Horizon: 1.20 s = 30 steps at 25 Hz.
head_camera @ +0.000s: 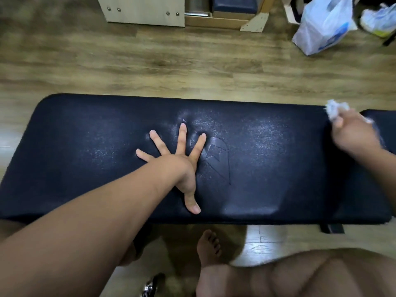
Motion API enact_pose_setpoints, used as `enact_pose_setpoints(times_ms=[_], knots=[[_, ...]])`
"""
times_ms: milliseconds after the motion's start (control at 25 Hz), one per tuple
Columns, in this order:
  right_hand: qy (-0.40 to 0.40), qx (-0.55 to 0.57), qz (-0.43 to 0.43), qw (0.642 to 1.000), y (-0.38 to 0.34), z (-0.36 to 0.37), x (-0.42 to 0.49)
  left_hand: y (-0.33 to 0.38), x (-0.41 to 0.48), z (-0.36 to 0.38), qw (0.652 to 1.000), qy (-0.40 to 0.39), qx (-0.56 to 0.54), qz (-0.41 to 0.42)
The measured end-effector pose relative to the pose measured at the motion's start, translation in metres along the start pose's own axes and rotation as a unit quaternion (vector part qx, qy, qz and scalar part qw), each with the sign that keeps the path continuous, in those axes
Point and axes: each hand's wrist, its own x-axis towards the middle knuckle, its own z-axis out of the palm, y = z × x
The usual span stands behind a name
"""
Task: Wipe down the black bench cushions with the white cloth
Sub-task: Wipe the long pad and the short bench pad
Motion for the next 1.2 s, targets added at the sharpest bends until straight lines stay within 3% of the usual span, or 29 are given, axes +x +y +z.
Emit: enact_pose_setpoints(times_ms=[80,120,200,320,440,520,680,880,1040,1200], knots=[[0.02,0.041,0.101,0.994,-0.024,-0.008,-0.005,0.001,0.0,0.001,1.0,-0.004,0.0,-0.003],[0.04,0.047,0.102,0.993,-0.054,-0.007,-0.012,0.001,-0.001,0.001,1.0,-0.006,0.004,-0.003],[0.037,0.06,0.001,0.997,-0.136,0.008,-0.034,0.0,-0.003,-0.001,1.0,-0.007,0.005,-0.003],[-0.039,0.056,-0.199,0.978,-0.26,0.028,-0.084,0.002,-0.008,-0.003,1.0,-0.025,0.01,-0.016],[-0.072,0.07,-0.328,0.939,-0.266,0.027,-0.095,0.002,-0.009,-0.003,0.999,-0.033,0.015,-0.018],[-0.056,0.074,-0.294,0.951,-0.213,0.027,-0.076,0.0,-0.007,-0.003,1.0,-0.016,-0.005,-0.006],[-0.011,0.008,-0.116,0.993,-0.08,0.015,-0.032,0.001,-0.007,-0.002,1.0,-0.01,-0.019,0.003],[-0.056,0.019,0.104,0.993,0.01,-0.004,0.03,0.002,-0.009,-0.004,1.0,-0.018,-0.016,0.005],[-0.057,-0.023,0.185,0.981,0.016,0.001,0.026,0.0,-0.011,-0.006,1.0,-0.024,-0.016,0.006],[-0.115,-0.101,0.153,0.976,0.081,0.053,0.065,0.002,-0.013,-0.006,1.0,-0.02,-0.019,0.007]])
